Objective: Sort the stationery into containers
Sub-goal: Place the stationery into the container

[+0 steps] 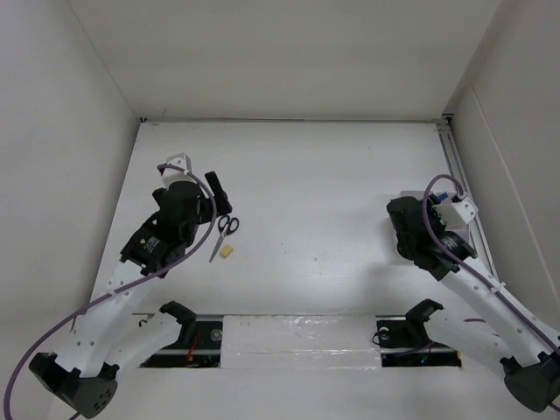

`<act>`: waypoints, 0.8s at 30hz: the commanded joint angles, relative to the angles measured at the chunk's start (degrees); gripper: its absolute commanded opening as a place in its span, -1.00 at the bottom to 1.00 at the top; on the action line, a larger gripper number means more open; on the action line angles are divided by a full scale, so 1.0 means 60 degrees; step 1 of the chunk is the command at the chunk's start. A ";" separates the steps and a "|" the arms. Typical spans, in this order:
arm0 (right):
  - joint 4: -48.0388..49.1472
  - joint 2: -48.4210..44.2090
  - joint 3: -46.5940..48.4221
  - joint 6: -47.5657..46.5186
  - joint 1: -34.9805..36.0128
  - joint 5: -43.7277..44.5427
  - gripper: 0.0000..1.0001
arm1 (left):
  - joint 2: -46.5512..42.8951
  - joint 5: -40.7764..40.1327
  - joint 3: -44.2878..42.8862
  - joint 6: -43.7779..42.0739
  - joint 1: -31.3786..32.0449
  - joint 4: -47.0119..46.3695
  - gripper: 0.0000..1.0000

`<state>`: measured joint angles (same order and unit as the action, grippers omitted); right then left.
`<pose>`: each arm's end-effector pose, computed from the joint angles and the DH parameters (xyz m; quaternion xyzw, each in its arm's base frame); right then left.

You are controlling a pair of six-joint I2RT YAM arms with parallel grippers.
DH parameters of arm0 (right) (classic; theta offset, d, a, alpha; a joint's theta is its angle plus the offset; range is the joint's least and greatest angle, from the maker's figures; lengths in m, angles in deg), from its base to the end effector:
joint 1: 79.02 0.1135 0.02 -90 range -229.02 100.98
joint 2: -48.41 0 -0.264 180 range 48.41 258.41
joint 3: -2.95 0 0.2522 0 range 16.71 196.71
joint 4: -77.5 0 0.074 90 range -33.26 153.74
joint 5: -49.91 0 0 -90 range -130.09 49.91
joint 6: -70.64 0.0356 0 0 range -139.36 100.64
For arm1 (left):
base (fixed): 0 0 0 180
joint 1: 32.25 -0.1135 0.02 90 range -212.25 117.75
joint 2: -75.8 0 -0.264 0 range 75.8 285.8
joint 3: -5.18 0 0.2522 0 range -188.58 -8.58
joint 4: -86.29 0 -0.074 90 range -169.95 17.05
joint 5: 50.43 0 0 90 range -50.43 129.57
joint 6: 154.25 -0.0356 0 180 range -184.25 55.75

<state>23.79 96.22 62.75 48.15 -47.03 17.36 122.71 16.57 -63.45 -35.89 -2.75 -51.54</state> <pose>0.1507 0.0587 0.2995 0.4313 0.7022 -0.0097 0.5665 0.1583 -0.0736 0.3623 -0.1057 0.8060 -0.1270 0.5684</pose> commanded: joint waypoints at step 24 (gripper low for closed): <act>-0.5354 0.3721 0.1759 0.5479 -0.1625 0.1924 -1.00 | -0.1008 -0.0077 0.0063 0.0005 0.0284 -0.0134 1.00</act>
<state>-5.30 118.75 69.99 78.44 -56.51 25.12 117.51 15.98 -63.23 -35.69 -1.33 -50.93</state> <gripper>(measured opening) 0.425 0.997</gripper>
